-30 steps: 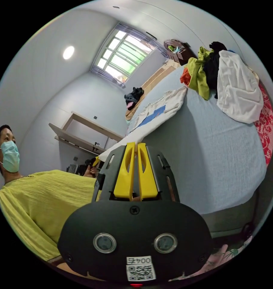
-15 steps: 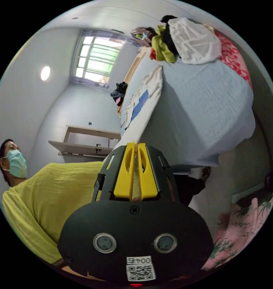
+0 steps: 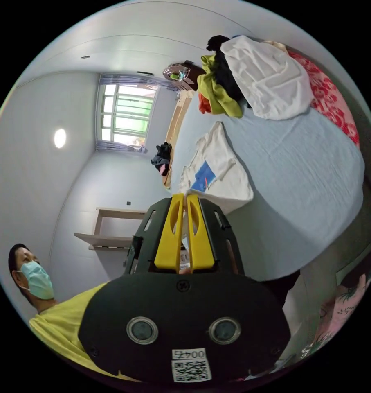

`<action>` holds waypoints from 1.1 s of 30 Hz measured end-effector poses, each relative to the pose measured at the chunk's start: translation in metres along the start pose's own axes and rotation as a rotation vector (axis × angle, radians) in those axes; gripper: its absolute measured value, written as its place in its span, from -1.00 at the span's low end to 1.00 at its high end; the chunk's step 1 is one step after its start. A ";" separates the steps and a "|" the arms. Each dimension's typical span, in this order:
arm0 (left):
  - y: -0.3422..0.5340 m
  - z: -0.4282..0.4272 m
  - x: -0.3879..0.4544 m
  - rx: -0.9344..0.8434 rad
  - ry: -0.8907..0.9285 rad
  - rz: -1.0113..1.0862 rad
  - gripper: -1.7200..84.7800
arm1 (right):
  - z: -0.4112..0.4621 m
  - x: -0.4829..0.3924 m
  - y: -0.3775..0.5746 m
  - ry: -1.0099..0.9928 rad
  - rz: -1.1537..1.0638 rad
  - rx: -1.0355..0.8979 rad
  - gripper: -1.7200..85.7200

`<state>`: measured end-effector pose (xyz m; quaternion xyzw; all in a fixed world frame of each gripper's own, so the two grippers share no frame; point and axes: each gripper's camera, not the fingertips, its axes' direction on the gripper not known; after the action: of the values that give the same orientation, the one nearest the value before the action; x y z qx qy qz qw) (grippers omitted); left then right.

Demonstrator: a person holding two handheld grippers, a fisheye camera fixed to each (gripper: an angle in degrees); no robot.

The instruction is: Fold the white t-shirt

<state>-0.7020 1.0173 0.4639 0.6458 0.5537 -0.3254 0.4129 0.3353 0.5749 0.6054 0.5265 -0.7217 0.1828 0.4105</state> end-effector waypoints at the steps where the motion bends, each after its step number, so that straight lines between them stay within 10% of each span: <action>1: -0.010 0.004 0.002 -0.003 -0.004 -0.002 -0.89 | 0.015 -0.007 -0.019 0.031 -0.020 0.003 -0.96; 33: -0.397 0.232 -0.100 -0.121 -0.166 -0.174 -0.89 | 0.481 0.166 -0.360 0.454 0.150 -0.059 -0.89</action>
<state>-1.1014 0.7836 0.3794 0.5399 0.5902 -0.3784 0.4657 0.4524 0.0020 0.3881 0.4046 -0.6531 0.3054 0.5626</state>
